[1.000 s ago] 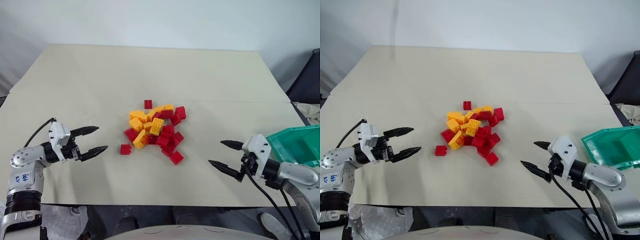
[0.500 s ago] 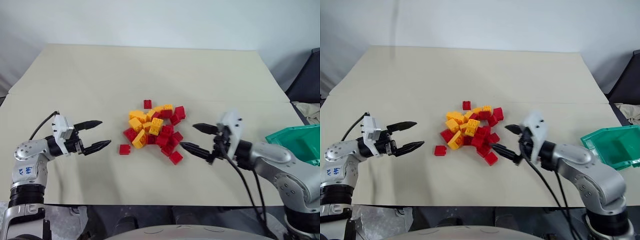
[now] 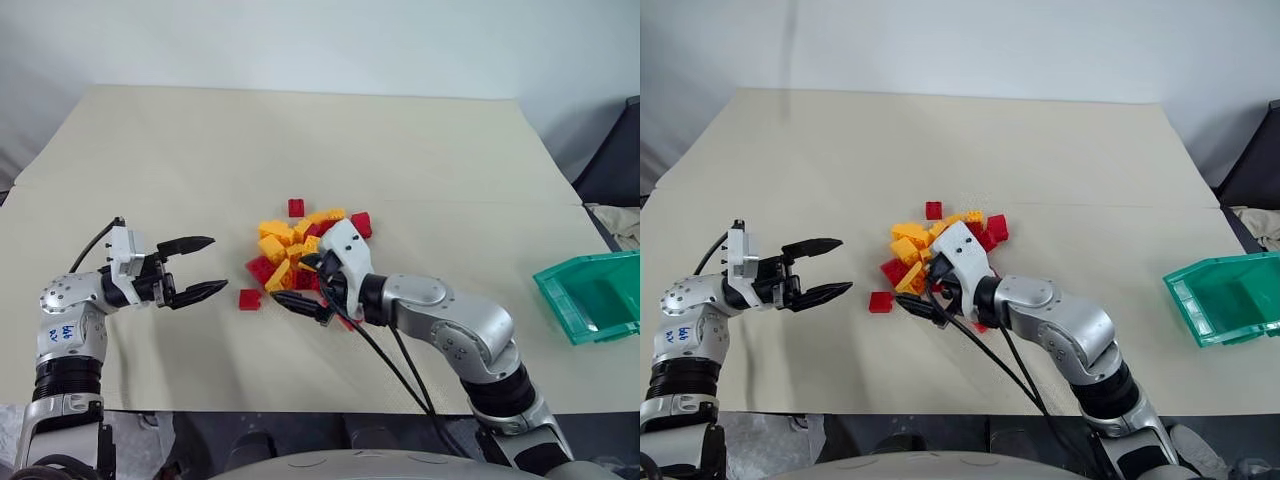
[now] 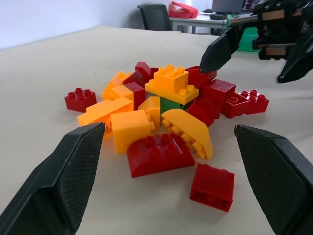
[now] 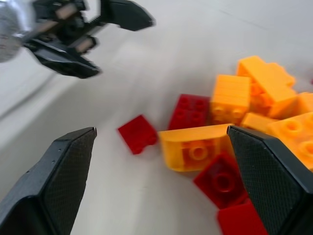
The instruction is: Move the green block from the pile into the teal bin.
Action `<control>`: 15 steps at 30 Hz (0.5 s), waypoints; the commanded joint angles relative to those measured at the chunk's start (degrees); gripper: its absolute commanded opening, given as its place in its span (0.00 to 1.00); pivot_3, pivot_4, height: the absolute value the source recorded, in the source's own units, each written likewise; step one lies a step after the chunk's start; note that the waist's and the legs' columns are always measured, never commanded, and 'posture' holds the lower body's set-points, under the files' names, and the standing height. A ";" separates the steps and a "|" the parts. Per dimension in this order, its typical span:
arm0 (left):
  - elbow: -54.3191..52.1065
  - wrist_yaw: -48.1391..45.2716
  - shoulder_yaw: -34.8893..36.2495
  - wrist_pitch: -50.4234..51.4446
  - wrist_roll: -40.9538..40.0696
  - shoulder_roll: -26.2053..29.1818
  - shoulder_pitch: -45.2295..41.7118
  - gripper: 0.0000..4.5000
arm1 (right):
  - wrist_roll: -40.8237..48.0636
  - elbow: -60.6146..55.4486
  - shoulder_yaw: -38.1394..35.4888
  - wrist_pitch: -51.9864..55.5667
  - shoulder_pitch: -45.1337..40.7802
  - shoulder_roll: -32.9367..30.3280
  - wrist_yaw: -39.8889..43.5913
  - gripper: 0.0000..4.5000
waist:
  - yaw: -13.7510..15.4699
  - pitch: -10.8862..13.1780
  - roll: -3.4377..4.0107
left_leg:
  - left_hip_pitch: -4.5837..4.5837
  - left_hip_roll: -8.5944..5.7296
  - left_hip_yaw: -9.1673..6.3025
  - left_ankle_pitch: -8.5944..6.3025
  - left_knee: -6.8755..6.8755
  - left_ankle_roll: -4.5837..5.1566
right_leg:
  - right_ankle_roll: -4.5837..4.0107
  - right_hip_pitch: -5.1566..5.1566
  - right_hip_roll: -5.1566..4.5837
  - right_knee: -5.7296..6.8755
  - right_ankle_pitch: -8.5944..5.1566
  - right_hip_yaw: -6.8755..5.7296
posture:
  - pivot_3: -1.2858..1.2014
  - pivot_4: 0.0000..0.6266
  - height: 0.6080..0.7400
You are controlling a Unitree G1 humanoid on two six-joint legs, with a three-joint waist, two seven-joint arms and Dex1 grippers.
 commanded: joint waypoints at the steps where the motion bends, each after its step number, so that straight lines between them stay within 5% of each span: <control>1: -0.86 0.51 1.38 0.06 -1.06 0.37 0.05 1.00 | -0.66 -1.50 -1.45 -1.31 -0.71 -0.82 1.45 0.96 | 0.01 0.00 -0.01 | 0.00 0.00 0.00 0.00 0.00 0.00 | 0.00 0.00 0.00 0.00 0.00 0.00 | 0.52 0.24 1.00; 15: -1.05 1.05 1.45 0.17 -1.33 -0.25 0.38 1.00 | -0.83 -3.57 -1.45 -0.71 -3.90 -3.64 5.82 0.96 | -0.15 0.00 0.00 | 0.03 0.03 -0.02 0.00 0.01 0.00 | -0.02 -0.01 0.03 0.05 -0.01 -0.03 | 0.52 0.24 1.00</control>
